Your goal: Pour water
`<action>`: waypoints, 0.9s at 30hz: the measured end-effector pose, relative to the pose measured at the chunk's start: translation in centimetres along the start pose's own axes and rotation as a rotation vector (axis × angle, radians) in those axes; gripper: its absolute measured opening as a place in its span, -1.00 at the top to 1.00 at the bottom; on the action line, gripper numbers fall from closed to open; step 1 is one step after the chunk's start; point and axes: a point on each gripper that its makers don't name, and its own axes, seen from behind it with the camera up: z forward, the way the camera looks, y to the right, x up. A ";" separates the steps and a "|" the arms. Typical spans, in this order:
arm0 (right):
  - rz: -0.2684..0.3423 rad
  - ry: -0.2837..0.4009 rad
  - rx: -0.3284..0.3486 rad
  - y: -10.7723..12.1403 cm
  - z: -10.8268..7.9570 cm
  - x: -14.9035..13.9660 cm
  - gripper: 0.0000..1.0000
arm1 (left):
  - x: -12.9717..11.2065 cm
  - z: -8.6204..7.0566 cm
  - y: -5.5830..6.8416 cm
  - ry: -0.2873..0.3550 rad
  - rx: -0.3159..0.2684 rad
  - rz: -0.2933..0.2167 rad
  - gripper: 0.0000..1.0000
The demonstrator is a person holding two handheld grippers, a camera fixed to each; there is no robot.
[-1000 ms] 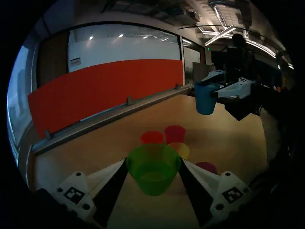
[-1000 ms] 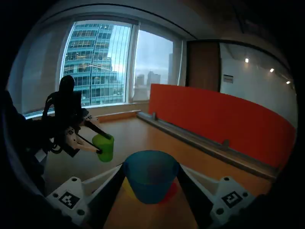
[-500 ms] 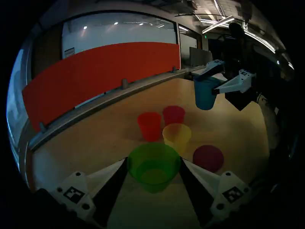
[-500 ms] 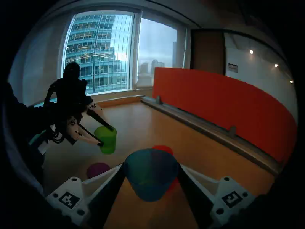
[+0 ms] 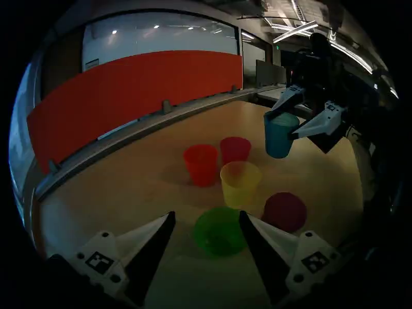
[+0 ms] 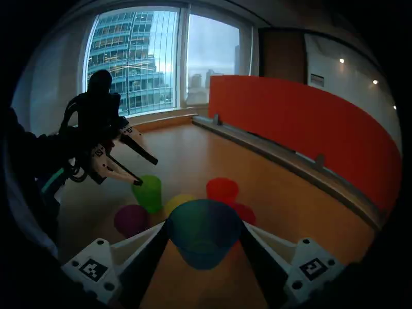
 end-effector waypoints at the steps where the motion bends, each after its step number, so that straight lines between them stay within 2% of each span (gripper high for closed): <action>1: -0.005 0.003 0.001 -0.1 -0.1 0.1 -0.90 | -0.1 0.0 -0.1 -0.002 0.003 0.002 -0.83; 6: -0.016 0.005 -0.006 0.2 -0.1 0.2 -0.90 | -0.4 0.1 -0.7 -0.006 0.018 0.003 -0.83; 18: -0.010 -0.007 -0.011 0.3 0.3 -0.3 -0.90 | -0.3 0.1 0.1 -0.001 0.001 0.014 -0.83; 27: -0.011 -0.017 -0.002 -0.1 0.8 -1.1 -0.90 | 0.1 -0.3 -0.1 0.012 0.010 0.003 -0.84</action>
